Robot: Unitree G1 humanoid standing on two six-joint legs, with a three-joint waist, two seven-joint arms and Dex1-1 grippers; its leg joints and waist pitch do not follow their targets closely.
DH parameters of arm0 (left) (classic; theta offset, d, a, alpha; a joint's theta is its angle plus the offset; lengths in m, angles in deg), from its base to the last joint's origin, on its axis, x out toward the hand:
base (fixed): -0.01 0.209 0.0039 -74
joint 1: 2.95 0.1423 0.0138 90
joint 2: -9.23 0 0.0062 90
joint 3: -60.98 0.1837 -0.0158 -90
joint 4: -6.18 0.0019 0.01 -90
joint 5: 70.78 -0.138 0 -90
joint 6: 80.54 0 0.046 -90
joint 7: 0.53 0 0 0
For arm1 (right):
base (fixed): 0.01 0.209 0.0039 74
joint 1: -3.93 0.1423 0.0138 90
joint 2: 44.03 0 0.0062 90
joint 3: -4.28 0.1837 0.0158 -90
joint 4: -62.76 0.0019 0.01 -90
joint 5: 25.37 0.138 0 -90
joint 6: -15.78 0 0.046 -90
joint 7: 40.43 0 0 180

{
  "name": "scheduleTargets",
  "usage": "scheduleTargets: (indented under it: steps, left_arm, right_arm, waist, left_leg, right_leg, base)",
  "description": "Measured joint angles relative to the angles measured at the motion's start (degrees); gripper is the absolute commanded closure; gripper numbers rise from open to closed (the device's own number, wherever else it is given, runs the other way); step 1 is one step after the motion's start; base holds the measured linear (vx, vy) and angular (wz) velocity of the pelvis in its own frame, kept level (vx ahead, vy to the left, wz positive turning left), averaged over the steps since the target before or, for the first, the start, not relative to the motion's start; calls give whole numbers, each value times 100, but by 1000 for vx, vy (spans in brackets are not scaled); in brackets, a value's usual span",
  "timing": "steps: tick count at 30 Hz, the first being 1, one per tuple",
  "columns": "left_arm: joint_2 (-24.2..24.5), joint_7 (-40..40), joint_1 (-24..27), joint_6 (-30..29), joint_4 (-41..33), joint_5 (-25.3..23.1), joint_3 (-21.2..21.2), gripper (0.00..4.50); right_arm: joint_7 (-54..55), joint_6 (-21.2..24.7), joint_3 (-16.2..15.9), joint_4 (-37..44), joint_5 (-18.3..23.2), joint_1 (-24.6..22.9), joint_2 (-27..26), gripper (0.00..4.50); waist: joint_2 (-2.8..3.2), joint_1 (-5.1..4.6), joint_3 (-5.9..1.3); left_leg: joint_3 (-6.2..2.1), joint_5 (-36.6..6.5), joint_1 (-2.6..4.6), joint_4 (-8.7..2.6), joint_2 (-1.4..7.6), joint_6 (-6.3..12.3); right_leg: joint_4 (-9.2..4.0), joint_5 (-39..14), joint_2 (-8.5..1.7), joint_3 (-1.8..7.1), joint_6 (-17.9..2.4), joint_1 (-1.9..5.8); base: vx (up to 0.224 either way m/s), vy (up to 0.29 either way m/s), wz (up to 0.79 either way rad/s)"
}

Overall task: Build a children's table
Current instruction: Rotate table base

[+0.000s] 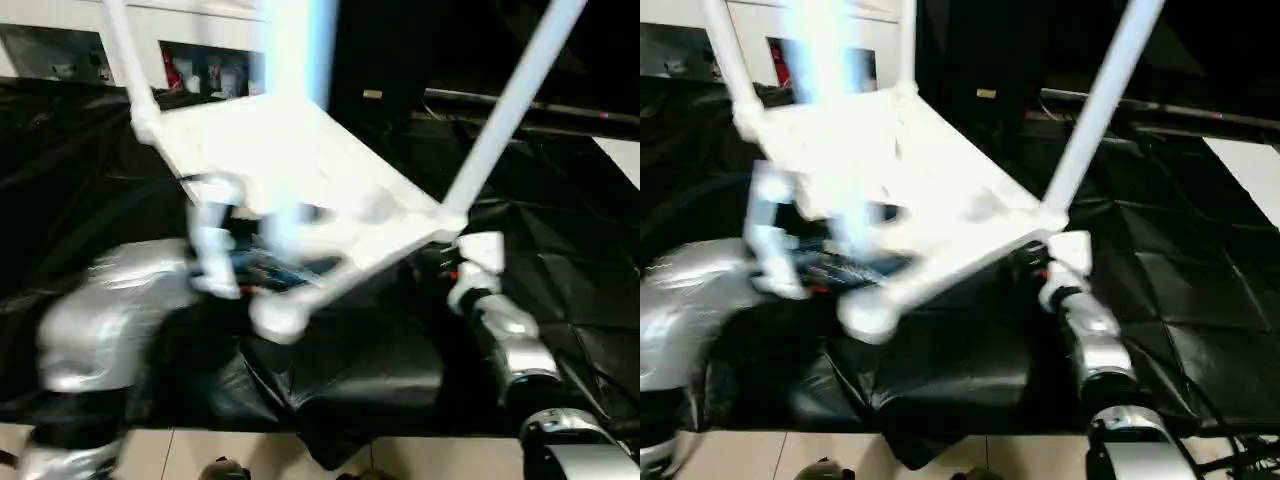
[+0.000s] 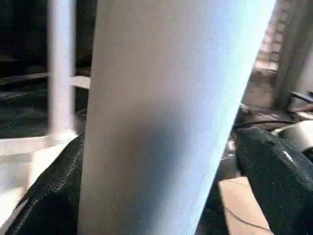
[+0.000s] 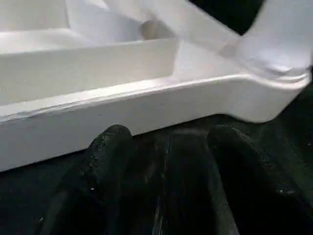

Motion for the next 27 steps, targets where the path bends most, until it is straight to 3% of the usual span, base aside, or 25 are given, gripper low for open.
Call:
scheduleTargets:
  steps: [2,7,12,20,27]
  left_arm:
    - [-178,-18,-123,28,136,-2,152,4]
    - [-503,-20,-231,48,186,8,403,4]
    - [-878,20,-447,183,410,-59,764,4]
    - [-1321,318,-860,779,1022,-517,1033,4]
    - [-1213,987,-1304,1655,2082,-1446,1124,4]
  right_arm:
    - [14,0,-47,-217,-96,173,-28,157]
    - [-24,12,-90,-424,-203,393,-123,157]
    - [-144,69,-210,-479,-330,512,-267,157]
    - [-271,65,-302,-675,-380,868,-595,157]
    - [-320,-37,-389,-709,-442,1013,-801,157]
  waist:
    - [0,-20,0]
    - [-5,-176,-1]
    - [-48,-296,6]
    - [-52,-309,6]
    - [-37,-258,9]
  left_leg:
    - [2,1,-1,4,0,0]
    - [1,0,-11,5,3,1]
    - [3,0,-37,5,10,2]
    - [2,1,-32,7,17,3]
    - [-1,1,-28,15,17,3]
  right_leg:
    - [3,1,0,1,-2,-1]
    - [2,1,1,0,-2,-8]
    - [3,1,5,-2,-2,-15]
    - [6,2,8,-7,-3,-22]
    - [8,4,8,-7,-7,-22]
  base:
    - [0,0,0]
    - [0,0,0]
    - [0,0,0]
    - [0,0,0]
    - [0,0,0]
